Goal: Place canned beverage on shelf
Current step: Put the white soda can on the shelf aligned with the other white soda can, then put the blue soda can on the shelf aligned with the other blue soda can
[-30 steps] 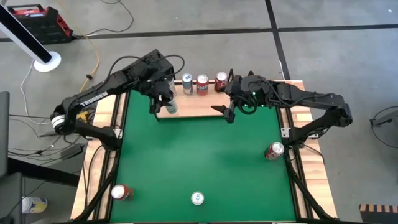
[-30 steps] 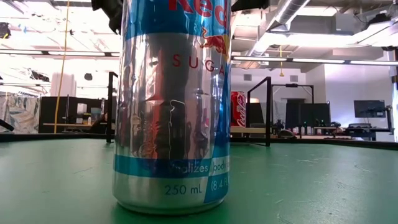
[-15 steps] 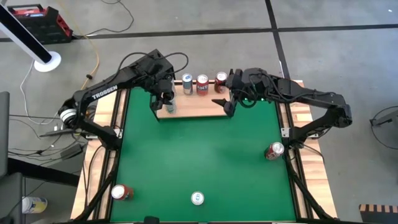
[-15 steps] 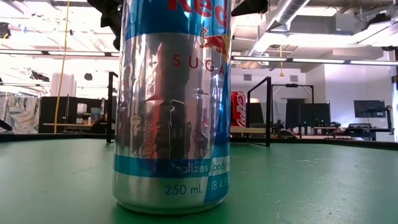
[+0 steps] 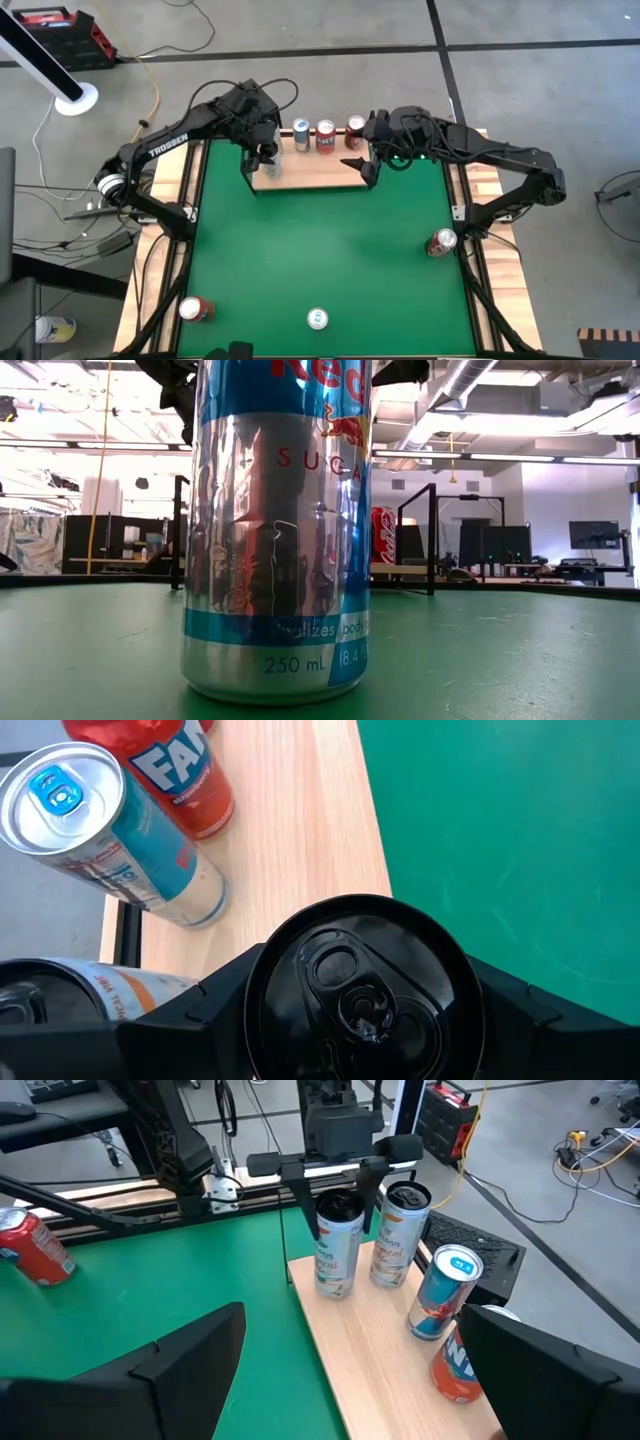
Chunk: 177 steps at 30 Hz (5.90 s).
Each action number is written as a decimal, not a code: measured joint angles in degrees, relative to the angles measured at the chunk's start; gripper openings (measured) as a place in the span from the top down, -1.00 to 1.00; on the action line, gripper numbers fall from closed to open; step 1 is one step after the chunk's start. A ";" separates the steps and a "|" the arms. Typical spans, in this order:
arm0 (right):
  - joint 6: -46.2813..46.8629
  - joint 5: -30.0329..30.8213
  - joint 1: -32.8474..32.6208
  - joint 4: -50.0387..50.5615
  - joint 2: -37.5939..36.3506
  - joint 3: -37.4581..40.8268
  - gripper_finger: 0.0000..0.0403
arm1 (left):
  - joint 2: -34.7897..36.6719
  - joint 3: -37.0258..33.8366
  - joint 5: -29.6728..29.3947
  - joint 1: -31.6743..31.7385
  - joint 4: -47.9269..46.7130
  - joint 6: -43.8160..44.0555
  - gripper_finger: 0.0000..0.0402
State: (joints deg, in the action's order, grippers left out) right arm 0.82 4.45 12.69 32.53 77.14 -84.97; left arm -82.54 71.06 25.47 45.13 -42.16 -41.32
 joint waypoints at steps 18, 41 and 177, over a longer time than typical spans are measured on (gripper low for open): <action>0.26 0.01 0.00 0.02 0.00 0.00 -0.94 | 0.02 -2.31 -0.68 -0.03 3.50 -0.96 -0.17; 0.26 0.02 0.00 0.02 0.00 0.00 -0.94 | 0.09 -2.39 -3.75 -0.12 3.07 3.51 -0.63; 2.74 2.60 -43.24 -17.54 30.14 -0.02 -0.94 | 40.54 -19.77 -4.24 -41.36 -3.33 33.55 -0.45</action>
State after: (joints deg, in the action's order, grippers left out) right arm 3.56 7.05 -30.55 14.99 107.28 -84.99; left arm -42.00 51.29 21.23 3.77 -45.50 -7.77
